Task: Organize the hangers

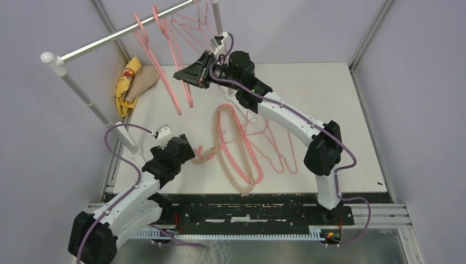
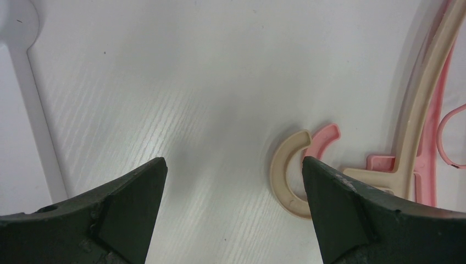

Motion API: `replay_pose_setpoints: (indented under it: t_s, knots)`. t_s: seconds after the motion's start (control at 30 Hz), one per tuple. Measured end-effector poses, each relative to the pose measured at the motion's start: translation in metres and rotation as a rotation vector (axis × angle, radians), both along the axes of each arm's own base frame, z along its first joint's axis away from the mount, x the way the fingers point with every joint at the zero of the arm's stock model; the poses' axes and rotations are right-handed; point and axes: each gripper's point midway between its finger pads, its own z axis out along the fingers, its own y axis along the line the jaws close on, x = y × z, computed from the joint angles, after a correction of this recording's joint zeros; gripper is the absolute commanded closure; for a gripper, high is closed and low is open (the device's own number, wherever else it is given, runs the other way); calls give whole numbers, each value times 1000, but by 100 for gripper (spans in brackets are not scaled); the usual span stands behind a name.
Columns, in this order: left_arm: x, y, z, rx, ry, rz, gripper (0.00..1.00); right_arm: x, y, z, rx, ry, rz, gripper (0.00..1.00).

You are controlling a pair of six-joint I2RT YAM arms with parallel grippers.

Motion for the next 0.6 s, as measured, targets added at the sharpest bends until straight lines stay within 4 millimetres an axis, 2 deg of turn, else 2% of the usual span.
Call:
replay_pose_setpoints:
  t_s: [0.1,0.27,0.3,0.4,0.6]
  knots:
    - [0,0,-1,2,4,0,0,-6,-10,1,-12,-14,-7,69]
    - [0,0,-1,3,6,0,0,-18,-31,1,-67,-46,-34,34]
    - [0,0,-1,3,6,0,0,-20,-36,0,-85,-58,-45,30]
    - [0,0,-1,3,6,0,0,-28,-53,1,-139,-108,-77,25]
    - [-1,0,-4,9,16,0,0,-52,-97,3,-253,-230,-147,22]
